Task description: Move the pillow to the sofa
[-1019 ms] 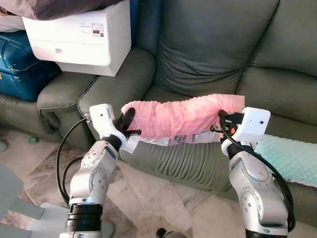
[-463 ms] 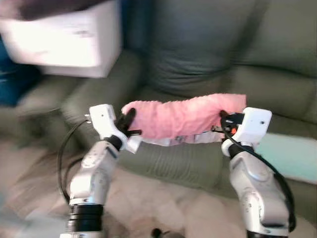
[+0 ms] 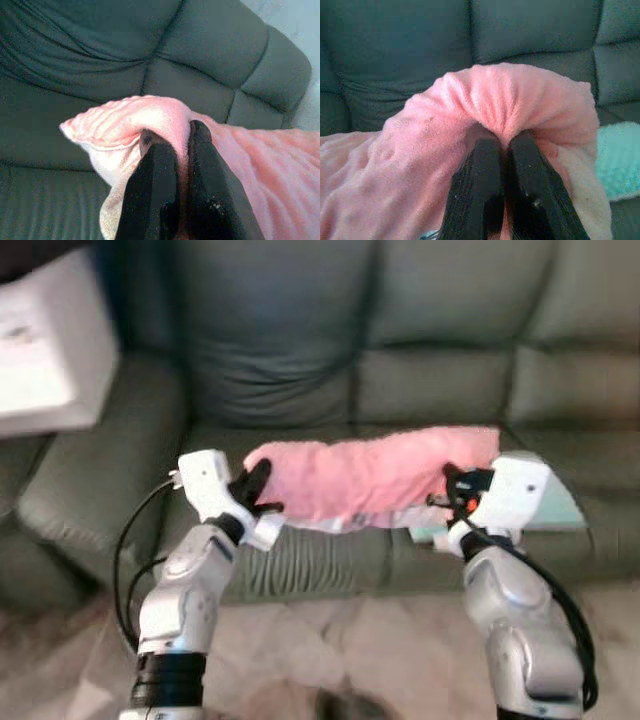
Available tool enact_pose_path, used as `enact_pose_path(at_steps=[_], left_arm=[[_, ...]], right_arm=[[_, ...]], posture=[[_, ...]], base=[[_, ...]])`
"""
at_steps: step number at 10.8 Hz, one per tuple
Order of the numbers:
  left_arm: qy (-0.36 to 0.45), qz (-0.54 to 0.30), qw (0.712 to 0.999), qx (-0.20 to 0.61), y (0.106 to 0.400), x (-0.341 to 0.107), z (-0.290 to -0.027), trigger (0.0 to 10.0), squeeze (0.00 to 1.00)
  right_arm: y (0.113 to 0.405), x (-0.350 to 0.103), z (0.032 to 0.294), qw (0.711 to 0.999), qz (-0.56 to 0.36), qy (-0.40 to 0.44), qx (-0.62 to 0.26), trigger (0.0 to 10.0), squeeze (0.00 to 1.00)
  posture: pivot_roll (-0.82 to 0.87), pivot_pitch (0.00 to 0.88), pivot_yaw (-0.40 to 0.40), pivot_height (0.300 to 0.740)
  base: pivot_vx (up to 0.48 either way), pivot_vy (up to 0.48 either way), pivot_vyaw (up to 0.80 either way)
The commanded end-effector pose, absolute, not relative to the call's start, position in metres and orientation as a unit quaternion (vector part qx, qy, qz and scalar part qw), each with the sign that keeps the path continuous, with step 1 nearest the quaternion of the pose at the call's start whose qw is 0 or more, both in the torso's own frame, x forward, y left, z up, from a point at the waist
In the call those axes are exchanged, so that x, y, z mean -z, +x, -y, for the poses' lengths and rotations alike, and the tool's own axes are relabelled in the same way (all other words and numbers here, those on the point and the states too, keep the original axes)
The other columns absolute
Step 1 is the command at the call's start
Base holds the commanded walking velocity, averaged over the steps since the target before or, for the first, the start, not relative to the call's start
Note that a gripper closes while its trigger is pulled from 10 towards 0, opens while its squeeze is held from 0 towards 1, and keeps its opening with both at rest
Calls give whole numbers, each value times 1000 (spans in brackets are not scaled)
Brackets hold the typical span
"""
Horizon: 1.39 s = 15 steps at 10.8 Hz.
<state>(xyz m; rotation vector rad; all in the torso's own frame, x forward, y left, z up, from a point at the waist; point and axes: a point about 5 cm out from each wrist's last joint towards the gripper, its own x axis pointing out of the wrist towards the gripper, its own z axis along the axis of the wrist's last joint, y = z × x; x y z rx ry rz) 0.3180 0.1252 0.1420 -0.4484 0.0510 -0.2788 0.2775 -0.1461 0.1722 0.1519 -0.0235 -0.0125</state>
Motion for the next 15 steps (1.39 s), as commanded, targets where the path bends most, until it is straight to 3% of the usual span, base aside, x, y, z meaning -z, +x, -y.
enact_pose_path(at_steps=[1, 3, 7, 10, 12, 15], left_arm=[[-219, -24, 964, 147, 318, -144, -119, 10000, 0], [-204, -20, 969, 140, 320, -144, -122, 10000, 0], [-105, 0, 992, 75, 328, -138, -157, 10000, 0], [-2, 39, 998, -58, 319, -137, -222, 10000, 0], [23, 66, 995, -71, 310, -148, -233, 10000, 0], [17, 87, 994, -58, 303, -154, -227, 10000, 0]], right_arm=[[277, -176, 148, 997, 20, 74, 5, 10000, 0], [277, -177, 147, 996, 25, 82, 0, 10000, 0], [280, -175, 145, 994, 34, 96, -42, 10000, 0], [289, -158, 147, 994, 18, 73, -79, 10000, 0], [293, -169, 132, 990, 43, 77, -113, 10000, 0], [297, -171, 118, 986, 58, 64, -139, 10000, 0]], posture=[[-152, 135, -45, 740], [-153, 134, -44, 740], [-140, 127, -41, 740], [-101, 125, -39, 740], [-76, 135, -47, 740], [-55, 142, -47, 740]], base=[[0, 0, -769], [0, 0, 0], [0, 0, 0], [0, 0, 0], [0, 0, 0], [0, 0, 0]])
